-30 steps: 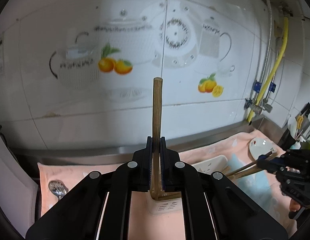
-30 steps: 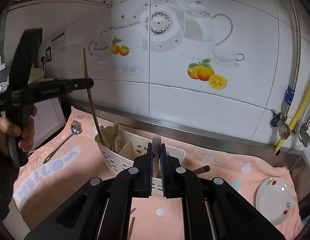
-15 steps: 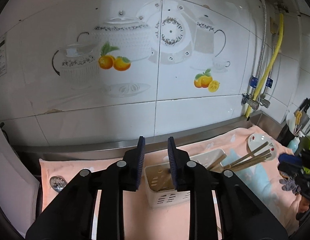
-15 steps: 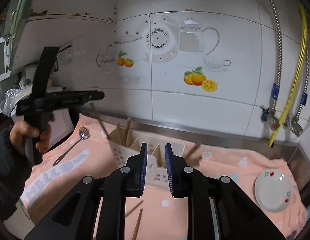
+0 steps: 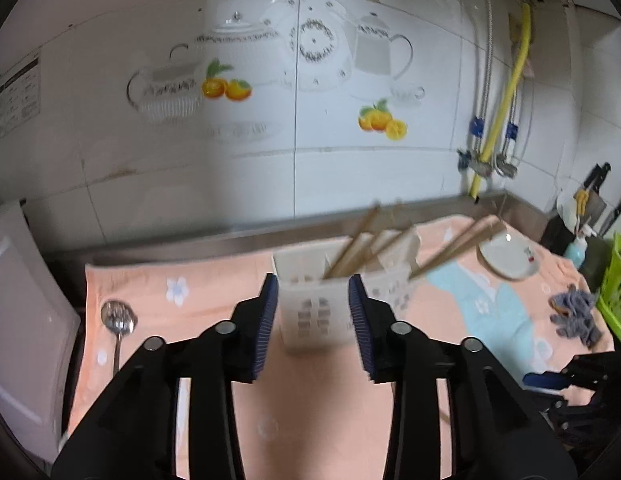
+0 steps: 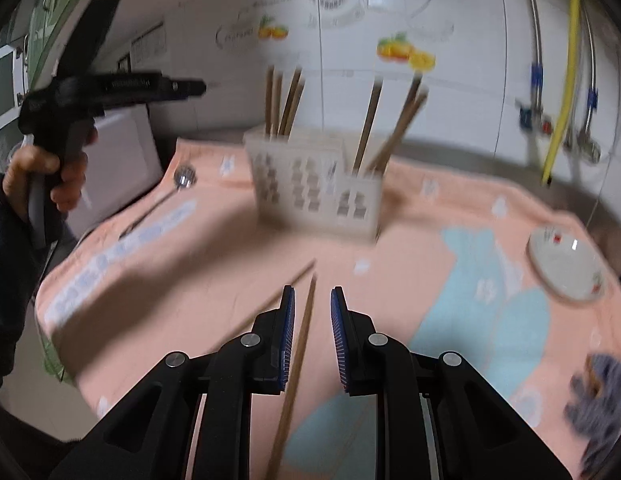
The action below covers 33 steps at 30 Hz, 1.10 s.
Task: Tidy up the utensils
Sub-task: 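Lower the left tool onto a remaining chopstick and close it while the right tool grasps the last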
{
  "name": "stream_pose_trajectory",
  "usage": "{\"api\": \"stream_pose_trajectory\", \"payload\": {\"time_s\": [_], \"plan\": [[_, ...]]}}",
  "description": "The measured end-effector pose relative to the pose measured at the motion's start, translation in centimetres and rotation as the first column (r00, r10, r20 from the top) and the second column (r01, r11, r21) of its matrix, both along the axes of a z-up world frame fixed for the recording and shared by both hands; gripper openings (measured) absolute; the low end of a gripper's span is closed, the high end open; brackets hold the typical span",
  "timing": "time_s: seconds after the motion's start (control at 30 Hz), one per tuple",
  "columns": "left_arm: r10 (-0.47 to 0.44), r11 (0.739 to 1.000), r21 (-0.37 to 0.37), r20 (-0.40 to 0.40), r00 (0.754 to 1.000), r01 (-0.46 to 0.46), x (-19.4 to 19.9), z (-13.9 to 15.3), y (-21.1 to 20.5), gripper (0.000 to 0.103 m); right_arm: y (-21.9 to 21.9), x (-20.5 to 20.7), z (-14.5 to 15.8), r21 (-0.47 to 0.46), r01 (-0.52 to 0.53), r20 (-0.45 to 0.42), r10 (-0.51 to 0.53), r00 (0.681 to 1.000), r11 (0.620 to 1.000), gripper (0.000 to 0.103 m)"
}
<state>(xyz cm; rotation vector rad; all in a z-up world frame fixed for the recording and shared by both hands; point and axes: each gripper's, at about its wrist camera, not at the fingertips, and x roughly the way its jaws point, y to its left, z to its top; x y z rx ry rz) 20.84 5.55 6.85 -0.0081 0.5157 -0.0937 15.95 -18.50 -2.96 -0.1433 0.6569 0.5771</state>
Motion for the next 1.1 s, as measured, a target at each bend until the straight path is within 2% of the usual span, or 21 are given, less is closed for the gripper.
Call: {"api": "stream_pose_trajectory", "payload": {"time_s": [0.2,0.4,0.67,1.1], "plan": [[-0.001,1.000,-0.010,-0.055,0.999,0.000,-2.8,-3.9,-0.5,0.043,0.5,-2.0,-4.8,-0.007,0.005,-0.103,-0.006,0.995,1.000,0.018],[0.001,1.000,-0.022,-0.114,0.993,-0.004,-4.8,-7.3,-0.7,0.044,1.0,-2.7,-7.3,-0.018,0.016,-0.153,-0.019,0.988,1.000,0.018],[-0.027,0.998,-0.052,-0.181,0.983,0.018,-6.3,-10.6,-1.6,0.044,0.8,-2.9,-8.6,-0.022,0.045,-0.173,-0.049,0.984,0.999,0.018],[-0.073,0.995,-0.086,-0.275,0.959,0.051,-7.9,-14.6,-3.3,0.044,1.1,-3.7,-8.8,-0.076,0.056,-0.117,-0.064,0.991,0.996,0.013]]}}
